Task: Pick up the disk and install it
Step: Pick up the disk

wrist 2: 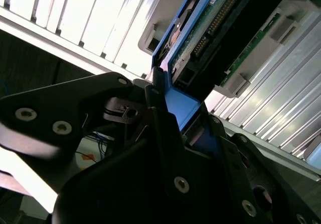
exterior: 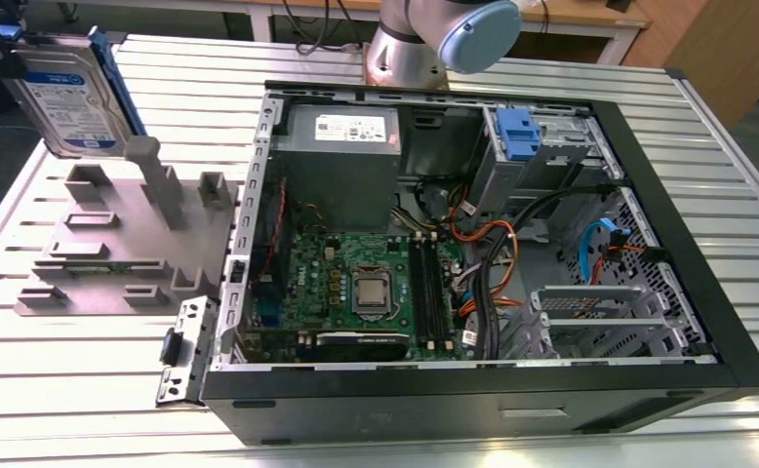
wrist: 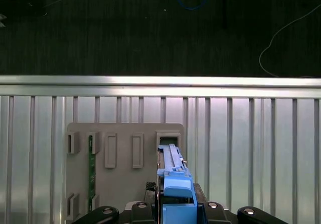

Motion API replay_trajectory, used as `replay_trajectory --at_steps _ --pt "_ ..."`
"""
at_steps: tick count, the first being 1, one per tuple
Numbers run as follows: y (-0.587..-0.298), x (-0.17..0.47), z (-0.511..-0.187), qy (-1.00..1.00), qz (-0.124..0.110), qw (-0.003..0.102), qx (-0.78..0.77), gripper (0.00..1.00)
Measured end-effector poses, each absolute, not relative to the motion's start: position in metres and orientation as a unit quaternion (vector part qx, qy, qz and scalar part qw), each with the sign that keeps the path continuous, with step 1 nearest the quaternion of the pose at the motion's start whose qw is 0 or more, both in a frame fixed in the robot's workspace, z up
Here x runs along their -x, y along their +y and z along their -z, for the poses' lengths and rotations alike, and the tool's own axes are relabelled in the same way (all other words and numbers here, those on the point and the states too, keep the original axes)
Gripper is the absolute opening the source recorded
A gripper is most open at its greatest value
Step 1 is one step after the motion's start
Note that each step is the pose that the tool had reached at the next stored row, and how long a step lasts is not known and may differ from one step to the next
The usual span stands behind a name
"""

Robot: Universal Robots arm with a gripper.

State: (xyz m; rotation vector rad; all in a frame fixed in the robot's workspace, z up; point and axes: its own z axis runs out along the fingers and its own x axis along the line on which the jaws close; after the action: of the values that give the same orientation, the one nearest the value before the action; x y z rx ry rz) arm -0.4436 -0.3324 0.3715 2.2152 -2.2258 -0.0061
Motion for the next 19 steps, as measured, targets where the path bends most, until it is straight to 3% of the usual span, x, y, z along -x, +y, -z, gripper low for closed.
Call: replay_trajectory --at_steps 19 --pt "-0.3324 0.4436 -0.3767 -0.709 0.0 0.003 -0.705 0.36"
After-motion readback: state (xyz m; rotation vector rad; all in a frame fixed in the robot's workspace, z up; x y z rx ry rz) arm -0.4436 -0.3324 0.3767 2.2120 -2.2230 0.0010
